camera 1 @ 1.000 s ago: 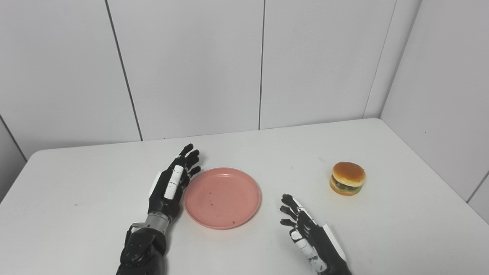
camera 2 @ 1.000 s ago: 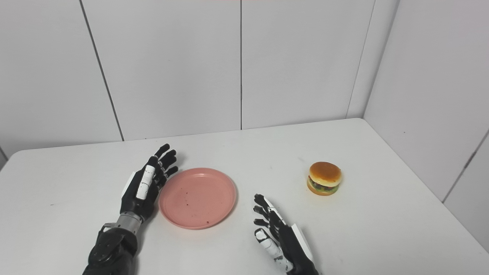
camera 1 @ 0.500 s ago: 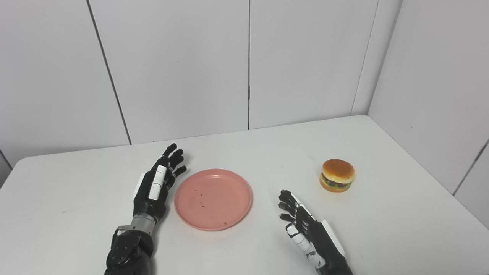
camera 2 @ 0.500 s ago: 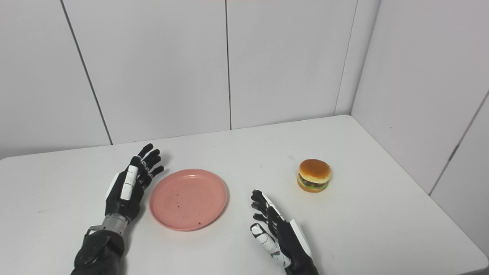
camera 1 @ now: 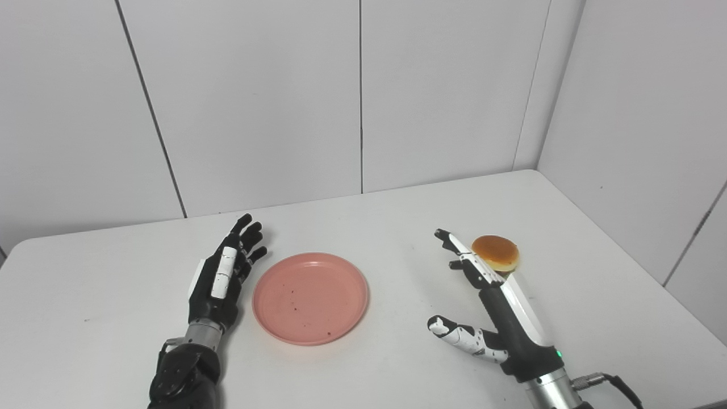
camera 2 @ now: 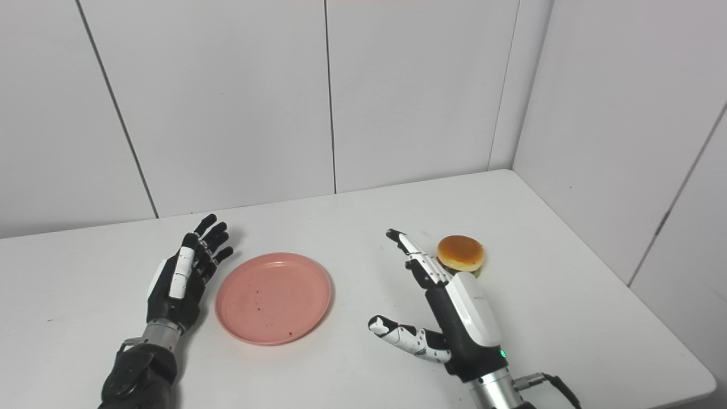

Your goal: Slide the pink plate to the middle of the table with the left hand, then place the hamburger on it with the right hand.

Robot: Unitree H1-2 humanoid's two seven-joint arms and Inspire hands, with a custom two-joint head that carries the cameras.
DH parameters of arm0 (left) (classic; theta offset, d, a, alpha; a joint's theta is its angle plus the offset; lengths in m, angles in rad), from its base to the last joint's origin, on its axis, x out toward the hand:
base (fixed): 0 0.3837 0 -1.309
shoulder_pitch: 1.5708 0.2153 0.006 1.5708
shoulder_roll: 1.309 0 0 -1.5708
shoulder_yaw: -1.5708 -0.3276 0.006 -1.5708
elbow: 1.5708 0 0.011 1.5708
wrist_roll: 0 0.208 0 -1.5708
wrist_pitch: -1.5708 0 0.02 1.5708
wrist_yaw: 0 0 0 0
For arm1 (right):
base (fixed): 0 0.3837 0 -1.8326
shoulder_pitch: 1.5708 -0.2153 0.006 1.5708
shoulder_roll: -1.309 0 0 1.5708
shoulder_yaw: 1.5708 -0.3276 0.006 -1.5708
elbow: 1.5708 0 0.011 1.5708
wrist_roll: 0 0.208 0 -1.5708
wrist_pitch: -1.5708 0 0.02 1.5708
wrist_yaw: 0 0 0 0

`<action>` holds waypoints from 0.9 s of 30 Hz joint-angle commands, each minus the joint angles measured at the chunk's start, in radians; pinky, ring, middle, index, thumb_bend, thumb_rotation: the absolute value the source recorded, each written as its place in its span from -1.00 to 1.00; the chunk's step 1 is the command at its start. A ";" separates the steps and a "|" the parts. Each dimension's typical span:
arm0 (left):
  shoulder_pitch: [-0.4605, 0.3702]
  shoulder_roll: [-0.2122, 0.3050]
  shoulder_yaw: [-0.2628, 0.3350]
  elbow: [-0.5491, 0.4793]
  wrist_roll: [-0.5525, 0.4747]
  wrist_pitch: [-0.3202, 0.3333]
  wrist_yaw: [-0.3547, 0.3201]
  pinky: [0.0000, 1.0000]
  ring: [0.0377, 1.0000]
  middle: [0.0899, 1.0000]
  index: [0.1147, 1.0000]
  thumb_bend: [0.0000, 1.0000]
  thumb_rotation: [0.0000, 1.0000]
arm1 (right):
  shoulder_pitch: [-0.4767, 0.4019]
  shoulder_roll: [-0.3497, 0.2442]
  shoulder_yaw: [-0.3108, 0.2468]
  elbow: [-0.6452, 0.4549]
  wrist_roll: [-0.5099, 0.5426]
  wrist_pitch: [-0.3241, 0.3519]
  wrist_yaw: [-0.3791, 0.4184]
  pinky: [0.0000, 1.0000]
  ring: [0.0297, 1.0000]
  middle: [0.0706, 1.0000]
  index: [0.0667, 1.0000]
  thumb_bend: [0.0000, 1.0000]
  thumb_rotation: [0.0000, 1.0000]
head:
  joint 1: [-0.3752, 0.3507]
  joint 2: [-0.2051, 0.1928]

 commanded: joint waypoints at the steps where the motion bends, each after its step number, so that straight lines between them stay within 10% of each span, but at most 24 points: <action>1: 0.077 0.007 0.006 0.059 -0.004 -0.024 -0.016 0.72 0.82 0.75 0.69 0.92 0.56 | -0.036 -0.027 -0.028 -0.048 -0.021 -0.006 -0.005 0.68 0.80 0.84 0.85 0.63 1.00 | 0.001 0.001; 27: 0.065 0.029 0.021 0.101 -0.027 -0.050 -0.069 0.76 0.84 0.78 0.71 0.86 0.57 | -0.268 -0.235 -0.131 0.254 -0.260 0.119 -0.012 0.56 0.67 0.69 0.78 0.70 0.35 | -0.054 -0.030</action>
